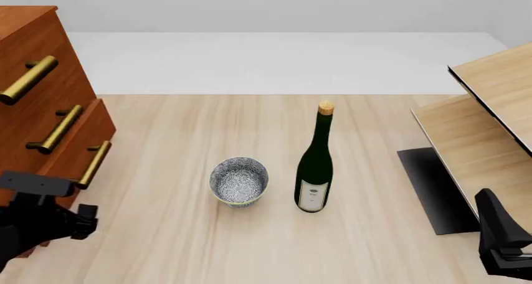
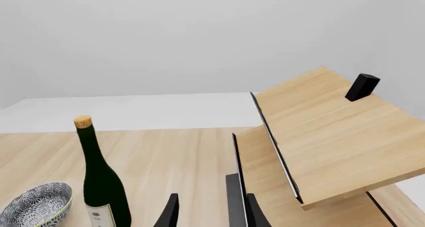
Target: Close the bottom drawer of the cabinet and open the top drawer.
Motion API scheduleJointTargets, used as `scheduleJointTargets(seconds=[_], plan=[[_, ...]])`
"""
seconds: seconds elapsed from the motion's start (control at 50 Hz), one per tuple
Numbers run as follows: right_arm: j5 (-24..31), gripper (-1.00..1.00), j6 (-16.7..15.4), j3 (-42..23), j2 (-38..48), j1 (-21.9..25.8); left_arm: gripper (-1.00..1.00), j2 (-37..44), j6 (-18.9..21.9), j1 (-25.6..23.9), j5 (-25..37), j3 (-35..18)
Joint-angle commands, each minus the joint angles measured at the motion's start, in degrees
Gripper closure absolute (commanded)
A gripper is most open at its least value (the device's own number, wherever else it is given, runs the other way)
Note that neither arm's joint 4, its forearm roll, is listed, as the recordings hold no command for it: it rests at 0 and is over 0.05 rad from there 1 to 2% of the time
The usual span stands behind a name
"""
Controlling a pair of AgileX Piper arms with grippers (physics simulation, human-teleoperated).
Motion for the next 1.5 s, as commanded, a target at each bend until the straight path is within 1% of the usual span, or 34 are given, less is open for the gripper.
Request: scheduleJointTargets(seconds=[0.02, 0.3, 0.36, 0.62, 0.66, 0.76, 0.82, 0.88, 0.9, 0.96, 1.06, 1.36, 1.5], plan=[[-0.02, -1.00, -0.06, 0.03, 0.02, 0.04, -1.00, -0.51, 1.56, 2.89, -0.66, 0.56], [0.04, -1.00, -0.07, -0.04, 0.00, 0.15, -1.00, -2.01, 3.23, 5.59, -0.86, 1.32], [0.04, -1.00, -0.11, -0.04, -0.01, 0.16, -1.00, -1.78, 2.86, 5.38, -0.76, 1.21], [0.07, -1.00, -0.08, -0.07, -0.04, 0.22, -1.00, -2.41, 3.96, 7.05, -1.18, 1.93], [0.08, -1.00, -0.11, -0.07, -0.06, 0.22, -1.00, -2.62, 3.56, 6.81, -0.71, 1.78], [0.12, -1.00, -0.15, -0.09, -0.09, 0.33, -1.00, -3.76, 2.19, 4.68, 1.14, 1.12], [0.14, -1.00, -0.17, -0.12, -0.10, 0.24, -1.00, -4.62, 0.88, 1.96, 2.91, 0.38], [0.13, -1.00, -0.16, -0.10, -0.10, 0.16, -1.00, -5.03, 0.45, 0.81, 3.69, -0.02], [0.13, -1.00, -0.16, -0.10, -0.11, 0.17, -1.00, -5.32, -0.35, -0.73, 4.45, -0.56], [0.12, -1.00, -0.16, -0.10, -0.12, 0.24, -1.00, -5.87, -0.71, -1.66, 5.29, -0.94], [0.14, -1.00, -0.06, -0.12, -0.12, 0.09, -1.00, -5.51, -2.76, -4.56, 6.97, -2.92], [0.06, -1.00, 0.19, -0.14, -0.03, -0.21, -1.00, -4.78, -4.92, -9.91, 8.55, -5.36], [0.11, -1.00, 0.40, -0.18, -0.04, -0.28, -1.00, -4.25, -6.71, -13.79, 9.94, -7.37]])
